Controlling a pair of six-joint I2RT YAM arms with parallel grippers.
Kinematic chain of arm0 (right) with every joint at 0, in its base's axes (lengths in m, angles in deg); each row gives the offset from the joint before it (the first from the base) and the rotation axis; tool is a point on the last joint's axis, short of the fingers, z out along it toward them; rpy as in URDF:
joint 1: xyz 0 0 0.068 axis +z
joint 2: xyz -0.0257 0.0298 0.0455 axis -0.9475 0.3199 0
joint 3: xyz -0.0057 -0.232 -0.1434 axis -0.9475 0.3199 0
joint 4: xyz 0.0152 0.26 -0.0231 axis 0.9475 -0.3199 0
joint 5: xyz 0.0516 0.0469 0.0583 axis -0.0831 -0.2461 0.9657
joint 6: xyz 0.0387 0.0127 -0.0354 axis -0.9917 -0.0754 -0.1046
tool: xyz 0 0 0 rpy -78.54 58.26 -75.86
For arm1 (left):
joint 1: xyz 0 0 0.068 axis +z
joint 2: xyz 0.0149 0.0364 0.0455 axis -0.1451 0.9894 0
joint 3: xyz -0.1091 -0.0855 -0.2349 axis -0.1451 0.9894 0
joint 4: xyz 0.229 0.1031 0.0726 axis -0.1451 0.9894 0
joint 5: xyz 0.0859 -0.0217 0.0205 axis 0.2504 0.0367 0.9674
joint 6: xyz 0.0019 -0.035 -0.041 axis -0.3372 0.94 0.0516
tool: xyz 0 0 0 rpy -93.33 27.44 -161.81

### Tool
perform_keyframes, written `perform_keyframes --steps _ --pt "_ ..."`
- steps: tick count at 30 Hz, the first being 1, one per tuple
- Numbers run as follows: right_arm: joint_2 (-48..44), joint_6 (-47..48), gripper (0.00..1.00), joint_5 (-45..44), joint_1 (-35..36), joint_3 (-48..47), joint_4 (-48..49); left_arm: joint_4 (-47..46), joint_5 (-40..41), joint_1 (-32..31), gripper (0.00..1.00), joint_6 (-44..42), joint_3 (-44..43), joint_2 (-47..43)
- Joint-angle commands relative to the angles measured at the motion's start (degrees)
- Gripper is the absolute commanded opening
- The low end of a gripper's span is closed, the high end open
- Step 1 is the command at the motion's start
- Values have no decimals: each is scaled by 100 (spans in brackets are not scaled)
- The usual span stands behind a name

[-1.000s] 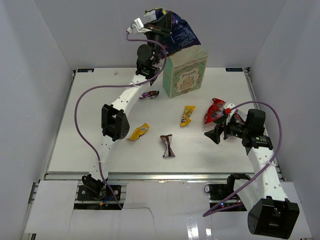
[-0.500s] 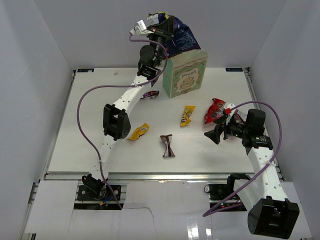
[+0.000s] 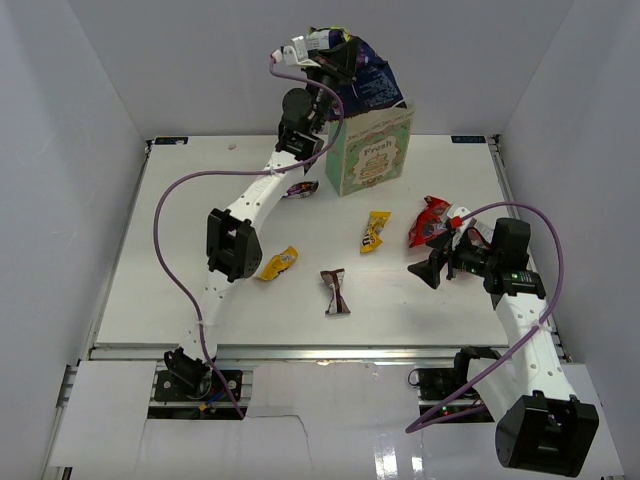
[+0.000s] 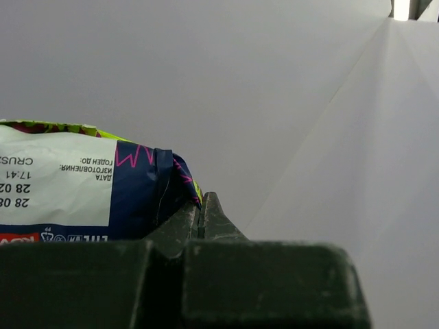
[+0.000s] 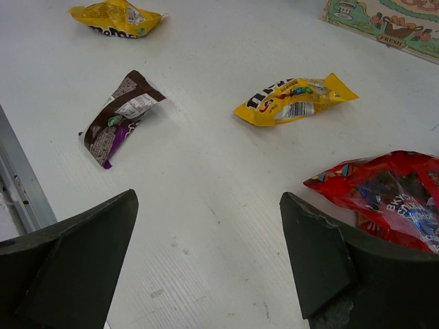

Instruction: Place the snacks into the paper bag

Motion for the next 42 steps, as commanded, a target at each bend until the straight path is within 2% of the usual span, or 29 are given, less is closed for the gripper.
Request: perform_keyframes --steps 1,13,20,23,29,31,33,36,38,42 --pt "21 16 90 159 -10 72 142 -398 -410 -35 0 -512 -280 -1051" --pt "47 51 90 203 -10 98 134 -125 -587 -123 0 -1418 -262 -1210" --pt "283 122 90 554 95 -51 169 121 -622 -123 0 -2042 -131 -1762" --pt "713 385 90 642 314 -594 11 288 -885 -123 0 -2341 107 -2167" --pt "1750 693 90 853 473 -2975 -613 499 -877 -123 0 -2816 678 -2967" --pt "2075 737 90 1011 499 -3782 -623 622 -815 -123 0 -2868 818 -3195" --pt "2235 737 90 1212 517 -4206 -439 780 -815 -123 0 -2869 950 -3354" --pt "2490 142 90 1336 754 -4813 649 1034 -745 -123 0 -2807 1345 -3784" --pt "2709 -745 90 1293 964 -5312 1616 1079 -605 -123 0 -2772 1793 -4187" --pt "3228 -1582 90 653 1553 -6439 1883 1360 -393 -123 0 -2579 2365 -4698"
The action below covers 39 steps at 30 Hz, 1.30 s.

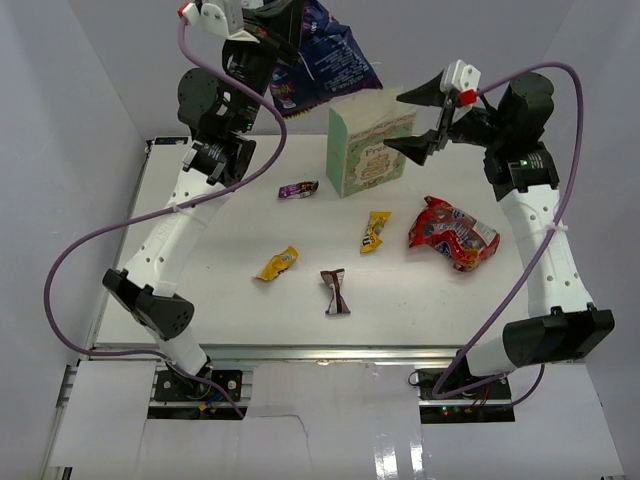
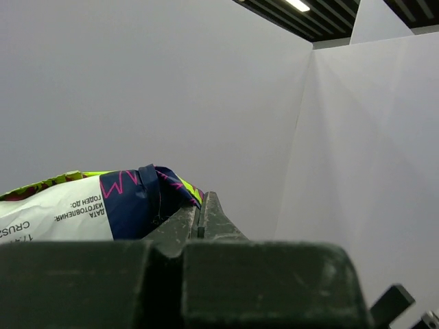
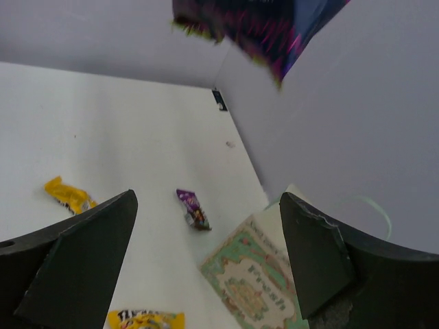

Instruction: Place the snacks into the paper bag

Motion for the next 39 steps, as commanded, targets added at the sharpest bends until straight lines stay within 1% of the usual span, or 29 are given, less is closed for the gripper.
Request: perform_keyframes --steps 1,3,5,7,8,10,12,15,16,18,19,20,22,23,26,28,29,31,36,39 --pt "310 -1163 90 -435 454 -851 877 -141 208 -29 0 131 287 -633" --pt "390 -1724 91 -358 692 -1132 1219 -53 225 -29 0 245 629 -887" --pt "382 -1929 90 -270 884 -1239 1343 17 304 -29 0 307 840 -1038" --pt "347 -1755 90 -50 1026 -1388 1204 131 340 -29 0 378 1157 -1249" --pt "355 -1632 90 -15 1070 -1493 890 184 401 -29 0 413 1254 -1310" --pt "364 -1175 90 -145 1236 -1652 527 325 480 -29 0 535 1552 -1477" --pt "425 -798 90 -513 1369 -1661 229 465 489 -29 0 632 1816 -1626" --pt "566 -472 90 -857 1650 -1670 -131 720 524 -29 0 870 2045 -1750" --pt "593 -357 90 -1006 1859 -1662 -238 799 533 -29 0 1001 2098 -1820" --pt "645 -137 90 -1664 2106 -1600 -509 1062 542 -29 0 1133 2151 -1873" --pt "654 81 90 -1919 2351 -1487 -572 1168 542 -29 0 1264 2151 -1891" --pt "654 179 90 -2426 2458 -1399 -590 1317 524 -29 0 1327 2177 -1908" --pt "654 294 90 -2921 2712 -1127 -555 1415 515 -29 0 1476 2291 -2013" --pt "654 338 91 -3358 2766 -1047 -520 1519 542 -29 0 1520 2327 -2057" --pt "619 391 91 -3914 2890 -749 -344 1756 735 -29 0 1652 2423 -2198" --pt "602 513 91 -4118 2995 -616 -257 1837 867 -29 0 1766 2424 -2242" --pt "584 671 91 -4328 3030 -476 -221 2089 867 -29 0 1854 2415 -2269" --pt "575 751 91 -4478 3100 -291 -73 2284 823 -29 0 2038 2389 -2278" --pt "619 647 91 -4620 3162 -220 253 2592 718 -29 0 2337 2362 -2295" --pt "654 445 91 -4489 3162 -299 412 2741 726 -29 0 2443 2353 -2304"
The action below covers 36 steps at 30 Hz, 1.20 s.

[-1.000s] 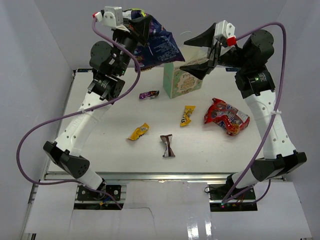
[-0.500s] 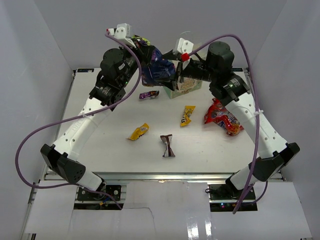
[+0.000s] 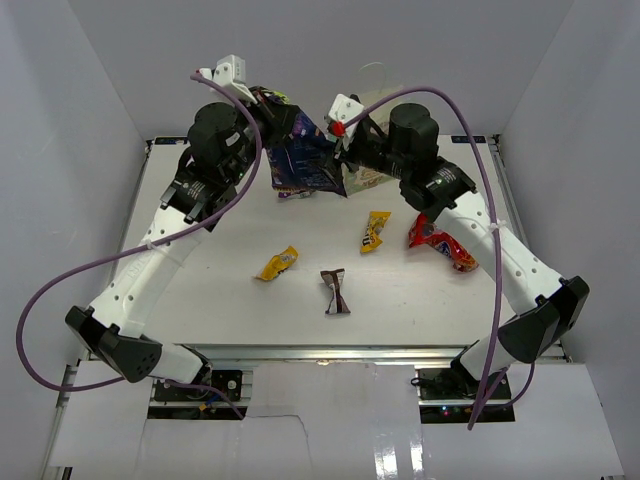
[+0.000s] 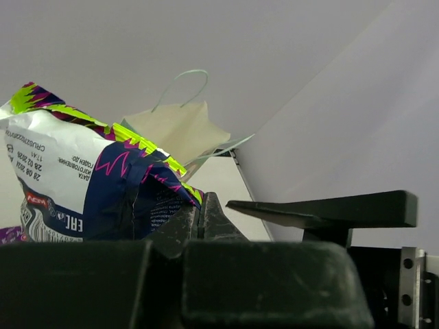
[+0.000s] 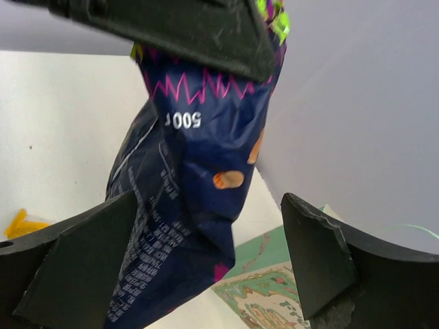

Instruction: Place the snacks into the paper bag

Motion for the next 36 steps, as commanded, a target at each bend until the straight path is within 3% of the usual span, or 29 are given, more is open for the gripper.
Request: perform_keyframes --steps 1,7,12,16,19,20,25,32,35,36 --pt "9 -207 91 -25 48 -146 604 -427 -21 -29 0 299 -289 -433" --pt "185 -576 92 520 48 -270 709 -225 -249 -29 0 650 -351 -389" --pt "300 -516 100 459 48 -59 981 -111 -408 -29 0 905 -386 -415" --pt "387 -393 91 258 39 47 1228 4 -610 -29 0 1195 -325 -442" --pt "414 -427 74 353 30 -14 1237 21 -689 -29 0 1362 -211 -503" --pt "414 -454 61 432 30 -14 1228 21 -681 -29 0 1371 -193 -538" --pt "282 -717 25 846 30 178 1246 48 -628 -29 0 1398 -87 -644" --pt "63 -841 8 995 21 495 1325 4 -724 -29 0 1486 35 -819" --pt "-34 -823 8 1126 13 452 1325 -84 -751 -29 30 1512 106 -925" --pt "-43 -806 8 1153 -5 434 1307 -102 -751 -29 48 1503 106 -977"
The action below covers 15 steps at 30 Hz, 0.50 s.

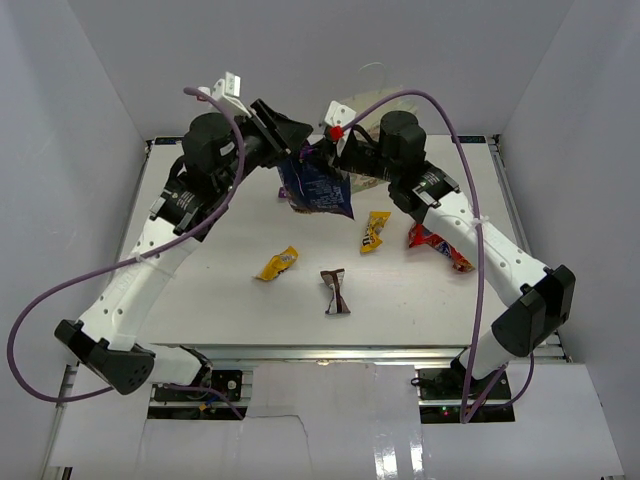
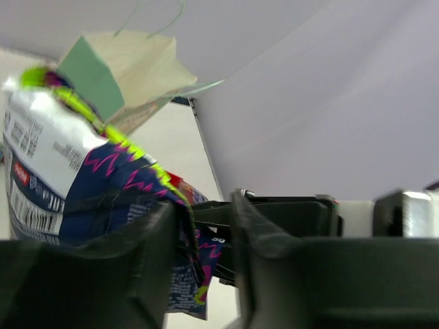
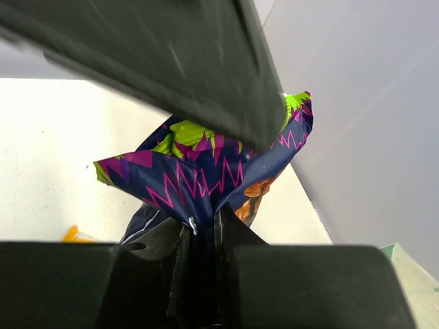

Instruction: Place the snacks into the paper bag

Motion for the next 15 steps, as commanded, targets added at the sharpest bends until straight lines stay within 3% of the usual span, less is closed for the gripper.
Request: perform_keyframes --steps 1,5,11,15 --pt "-294 -54 8 292 -38 -51 214 -978 -99 -29 55 102 -176 -667" --pt "-295 34 8 424 -91 -192 144 -970 -108 -29 73 -161 -360 -791" --pt "-154 648 8 276 -135 -648 -233 -926 49 -21 76 -837 -378 -1256" --pt "48 1079 8 47 -354 -1245 -471 -917 313 -29 77 -1505 200 -1967"
